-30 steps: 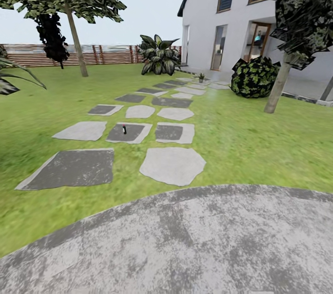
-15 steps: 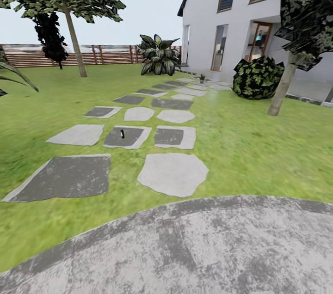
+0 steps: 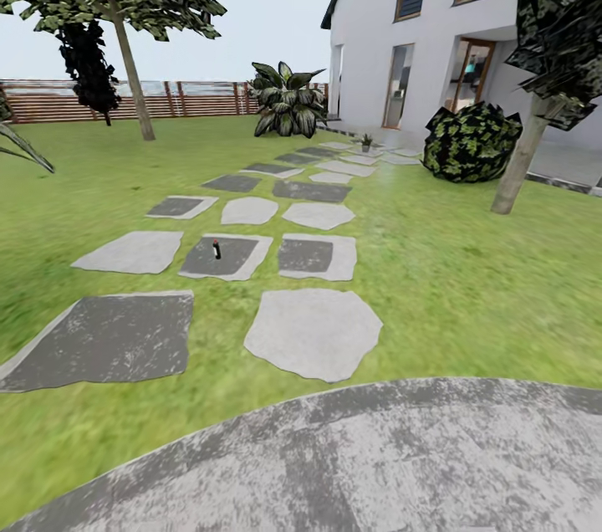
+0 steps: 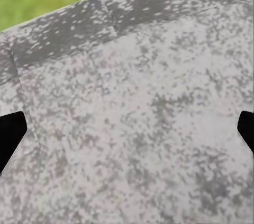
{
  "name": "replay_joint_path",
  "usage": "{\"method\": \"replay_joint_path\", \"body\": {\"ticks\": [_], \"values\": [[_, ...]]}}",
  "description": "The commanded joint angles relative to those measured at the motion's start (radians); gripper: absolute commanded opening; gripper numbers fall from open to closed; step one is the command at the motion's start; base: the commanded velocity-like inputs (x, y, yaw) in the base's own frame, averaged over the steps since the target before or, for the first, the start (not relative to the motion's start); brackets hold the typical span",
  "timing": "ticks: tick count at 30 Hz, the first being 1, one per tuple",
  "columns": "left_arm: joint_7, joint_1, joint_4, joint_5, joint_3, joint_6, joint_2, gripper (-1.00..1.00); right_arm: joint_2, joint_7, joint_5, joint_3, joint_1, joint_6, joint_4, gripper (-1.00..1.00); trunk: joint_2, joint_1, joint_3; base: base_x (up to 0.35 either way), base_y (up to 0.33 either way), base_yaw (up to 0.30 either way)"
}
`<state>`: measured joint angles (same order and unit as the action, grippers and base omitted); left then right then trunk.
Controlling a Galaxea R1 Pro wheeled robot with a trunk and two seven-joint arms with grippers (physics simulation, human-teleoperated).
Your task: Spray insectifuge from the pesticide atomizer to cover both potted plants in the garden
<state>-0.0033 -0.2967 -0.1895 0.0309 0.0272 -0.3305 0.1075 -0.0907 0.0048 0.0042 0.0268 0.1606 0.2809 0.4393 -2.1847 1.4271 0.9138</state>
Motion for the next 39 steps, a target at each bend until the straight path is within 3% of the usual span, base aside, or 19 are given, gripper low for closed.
{"method": "replay_joint_path", "body": {"ticks": [1,39], "values": [[-0.002,0.000,0.001,0.003,0.001,-0.003,0.000,1.00,0.000,0.001,0.001,0.002,0.000,0.002,-0.001,1.00,0.000,0.000,0.001,0.340,0.000,0.000],[-0.003,0.002,0.004,0.003,0.000,-0.002,0.001,1.00,0.000,0.001,0.002,-0.001,0.000,0.028,-0.001,1.00,0.000,0.000,0.001,0.339,0.000,0.000]]}}
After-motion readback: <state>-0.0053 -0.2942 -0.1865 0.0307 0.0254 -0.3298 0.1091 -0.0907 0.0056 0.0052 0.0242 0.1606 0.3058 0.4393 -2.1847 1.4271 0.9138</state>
